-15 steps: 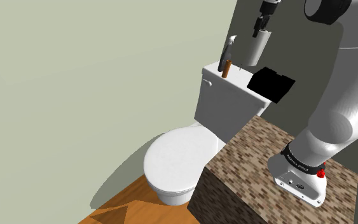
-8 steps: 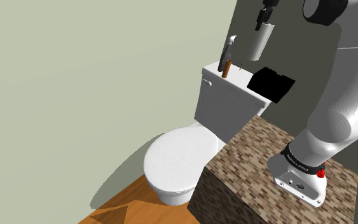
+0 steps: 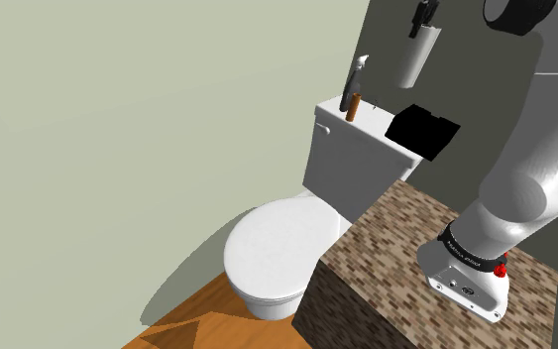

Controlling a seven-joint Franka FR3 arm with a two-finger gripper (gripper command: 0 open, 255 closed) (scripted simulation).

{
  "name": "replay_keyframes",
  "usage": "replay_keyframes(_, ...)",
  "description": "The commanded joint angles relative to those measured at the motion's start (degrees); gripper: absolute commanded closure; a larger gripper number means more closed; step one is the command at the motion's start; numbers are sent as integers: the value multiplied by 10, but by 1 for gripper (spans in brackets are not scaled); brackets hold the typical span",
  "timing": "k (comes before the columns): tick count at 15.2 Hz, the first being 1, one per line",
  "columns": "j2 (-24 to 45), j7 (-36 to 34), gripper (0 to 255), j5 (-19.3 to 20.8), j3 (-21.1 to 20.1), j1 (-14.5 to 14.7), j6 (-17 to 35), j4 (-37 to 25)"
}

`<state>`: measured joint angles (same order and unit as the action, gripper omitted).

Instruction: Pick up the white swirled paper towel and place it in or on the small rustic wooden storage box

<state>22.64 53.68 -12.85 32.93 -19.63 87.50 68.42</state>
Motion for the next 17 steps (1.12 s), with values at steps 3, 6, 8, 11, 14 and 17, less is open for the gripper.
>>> replay_keyframes(3, -74, 18, 255, 35, 16, 11, 4, 70)
replay_keyframes(6, -125, 30, 255, 62, 26, 15, 0, 112)
replay_keyframes(8, -158, 37, 255, 81, 31, 16, -5, 133)
replay_keyframes(11, -203, 49, 255, 107, 39, 13, -17, 158)
replay_keyframes(14, -231, 56, 255, 124, 41, 11, -17, 181)
replay_keyframes(17, -241, 51, 255, 130, 39, 13, 8, 214)
